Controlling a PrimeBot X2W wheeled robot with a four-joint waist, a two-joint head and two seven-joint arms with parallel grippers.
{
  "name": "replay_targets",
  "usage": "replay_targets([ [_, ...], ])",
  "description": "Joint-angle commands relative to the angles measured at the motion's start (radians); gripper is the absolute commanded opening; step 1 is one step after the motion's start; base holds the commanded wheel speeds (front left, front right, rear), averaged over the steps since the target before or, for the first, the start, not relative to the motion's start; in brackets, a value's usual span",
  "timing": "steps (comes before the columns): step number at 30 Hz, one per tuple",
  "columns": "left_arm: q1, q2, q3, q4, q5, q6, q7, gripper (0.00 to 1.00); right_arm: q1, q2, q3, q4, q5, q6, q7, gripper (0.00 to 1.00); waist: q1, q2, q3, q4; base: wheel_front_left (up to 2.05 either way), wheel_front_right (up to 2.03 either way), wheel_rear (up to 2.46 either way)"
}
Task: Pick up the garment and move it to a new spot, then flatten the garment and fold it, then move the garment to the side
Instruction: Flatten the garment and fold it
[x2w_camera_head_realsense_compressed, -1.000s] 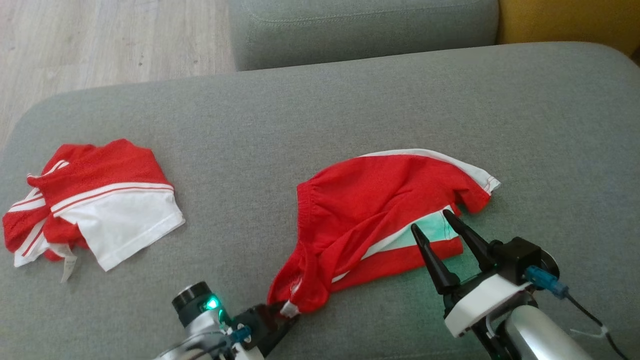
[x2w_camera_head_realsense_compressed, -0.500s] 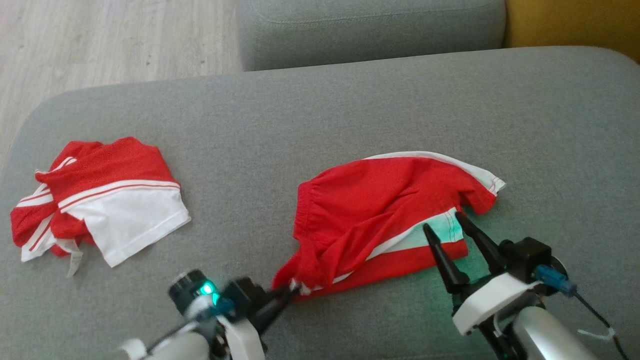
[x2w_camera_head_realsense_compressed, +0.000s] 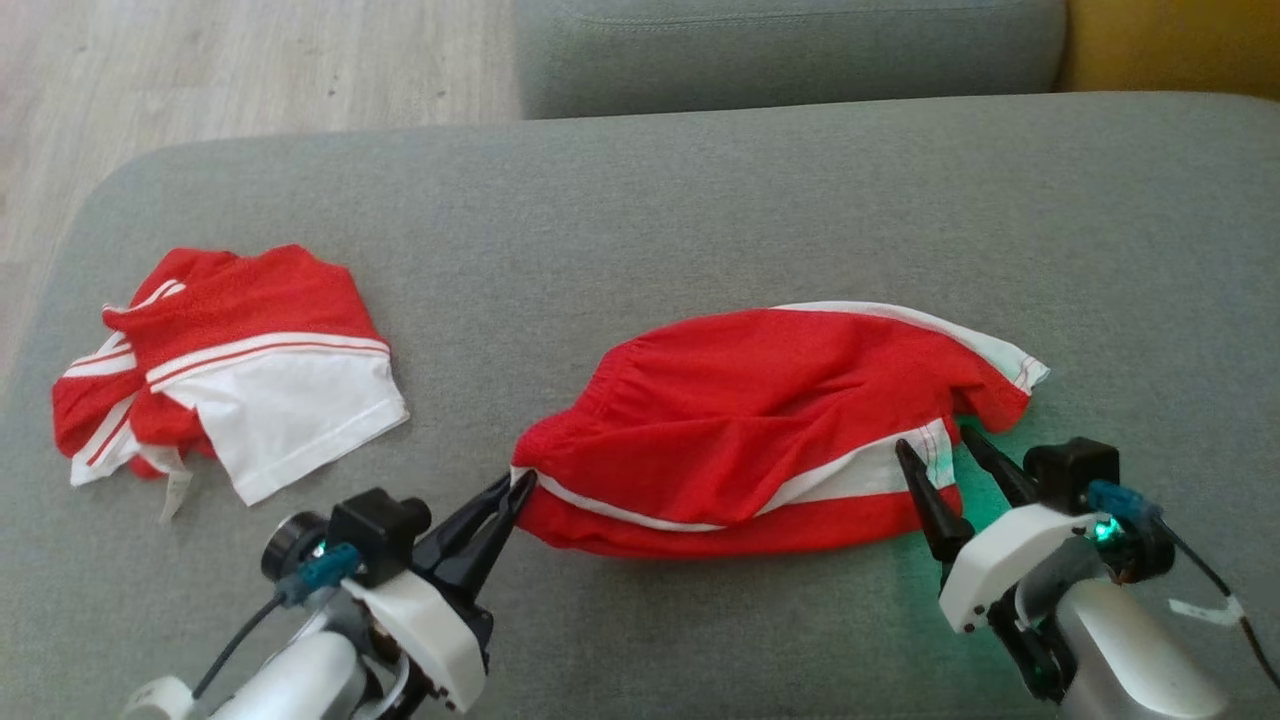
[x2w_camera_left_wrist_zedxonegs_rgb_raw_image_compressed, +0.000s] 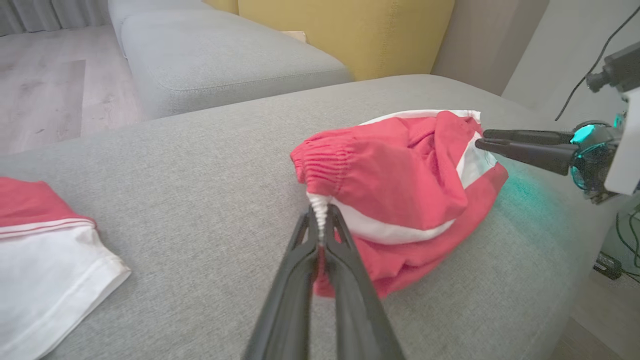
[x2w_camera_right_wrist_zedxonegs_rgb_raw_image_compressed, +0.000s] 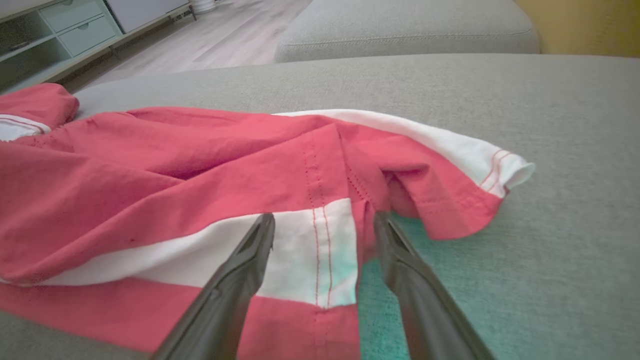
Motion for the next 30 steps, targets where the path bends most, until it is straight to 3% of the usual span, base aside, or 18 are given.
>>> replay_targets([
  [1, -0.029, 0.015, 0.055, -0.03, 0.01, -0.003, -0.013, 0.0, -0.03, -0.003, 0.023, -0.013, 0.011, 0.007, -0.004, 1.0, 0.0, 0.0, 0.003, 0.006, 0.0, 0.0, 0.0],
  [14, 0.007, -0.015, 0.128, -0.021, 0.076, -0.033, -0.013, 0.0, -0.101, -0.018, 0.153, 0.048, 0.077, 0.007, -0.059, 1.0, 0.0, 0.0, 0.021, 0.021, 0.0, 0.0, 0.0],
  [15, 0.008, -0.017, 0.131, -0.018, 0.08, -0.035, -0.013, 0.0, -0.106, -0.019, 0.166, 0.051, 0.084, 0.007, -0.059, 0.96, 0.0, 0.0, 0.021, 0.021, 0.0, 0.0, 0.0],
  [17, 0.008, -0.021, 0.134, -0.013, 0.089, -0.038, -0.013, 0.0, -0.114, -0.024, 0.189, 0.06, 0.095, 0.007, -0.062, 0.75, 0.0, 0.0, 0.02, 0.023, 0.0, 0.0, 0.0],
  [20, 0.013, -0.026, 0.141, -0.007, 0.097, -0.042, -0.013, 0.0, -0.119, -0.026, 0.213, 0.072, 0.109, 0.007, -0.073, 0.24, 0.0, 0.0, 0.012, 0.022, 0.0, 0.0, 0.0],
  [21, 0.017, -0.028, 0.144, -0.006, 0.099, -0.043, -0.013, 0.0, -0.118, -0.028, 0.22, 0.075, 0.112, 0.007, -0.076, 0.0, 0.0, 0.0, 0.007, 0.022, 0.0, 0.0, 0.0],
  [25, 0.027, -0.038, 0.17, -0.021, 0.106, -0.045, -0.013, 0.0, -0.121, -0.044, 0.207, 0.08, 0.11, 0.007, -0.098, 0.0, 0.0, 0.0, -0.006, 0.017, 0.0, 0.0, 0.0],
  [30, 0.056, -0.103, 0.311, -0.115, 0.072, -0.047, -0.013, 0.0, -0.148, -0.124, 0.095, 0.051, 0.088, 0.007, -0.128, 0.0, 0.0, 0.0, -0.024, 0.002, 0.0, 0.0, 0.0],
])
